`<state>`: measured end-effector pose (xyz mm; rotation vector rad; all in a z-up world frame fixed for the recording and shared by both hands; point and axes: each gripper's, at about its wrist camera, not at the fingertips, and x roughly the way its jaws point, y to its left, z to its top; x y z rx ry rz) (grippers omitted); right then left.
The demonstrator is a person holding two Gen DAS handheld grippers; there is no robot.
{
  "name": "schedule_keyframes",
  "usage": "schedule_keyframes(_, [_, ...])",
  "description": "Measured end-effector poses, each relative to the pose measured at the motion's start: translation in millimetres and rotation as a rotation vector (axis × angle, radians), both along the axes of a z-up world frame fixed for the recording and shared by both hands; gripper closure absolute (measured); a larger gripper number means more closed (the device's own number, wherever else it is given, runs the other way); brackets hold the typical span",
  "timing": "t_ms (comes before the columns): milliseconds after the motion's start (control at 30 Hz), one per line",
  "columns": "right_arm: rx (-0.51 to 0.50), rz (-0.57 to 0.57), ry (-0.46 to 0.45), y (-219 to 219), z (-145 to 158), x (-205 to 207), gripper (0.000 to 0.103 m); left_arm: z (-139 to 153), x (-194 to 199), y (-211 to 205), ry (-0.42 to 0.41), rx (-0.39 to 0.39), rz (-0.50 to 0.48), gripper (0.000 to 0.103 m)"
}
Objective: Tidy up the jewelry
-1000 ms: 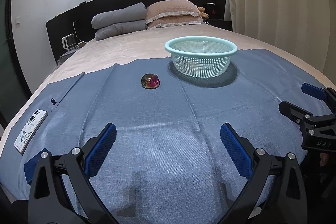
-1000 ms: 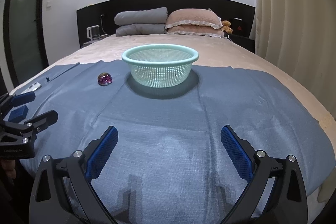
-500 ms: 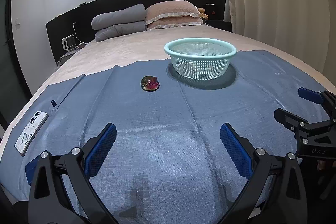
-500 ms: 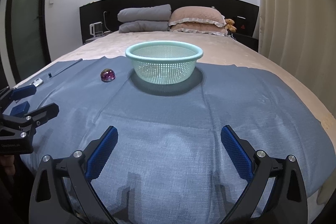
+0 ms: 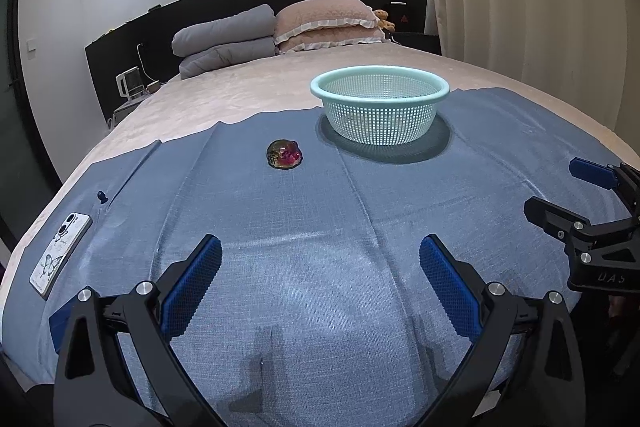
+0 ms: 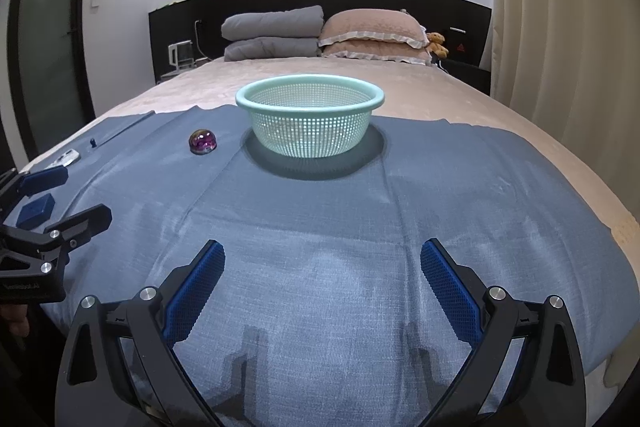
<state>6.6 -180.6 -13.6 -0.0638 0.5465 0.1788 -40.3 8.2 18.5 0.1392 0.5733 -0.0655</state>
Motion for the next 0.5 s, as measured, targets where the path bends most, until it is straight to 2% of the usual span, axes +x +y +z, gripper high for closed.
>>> schedule_keyframes(233, [0.000, 0.001, 0.000, -0.1, 0.2, 0.1, 0.009, -2.1, 0.2, 1.2, 0.007, -0.005, 0.005, 0.006])
schedule_keyframes(433, [0.004, -0.001, -0.001, -1.1, -1.0, 0.1, 0.009, -1.0, 2.6, 6.4, 0.029, -0.065, 0.002, 0.006])
schedule_keyframes(500, [0.004, -0.002, 0.003, -1.7, -1.5, 0.4, 0.009, -1.3, 2.4, 5.6, 0.027, -0.060, -0.003, 0.006])
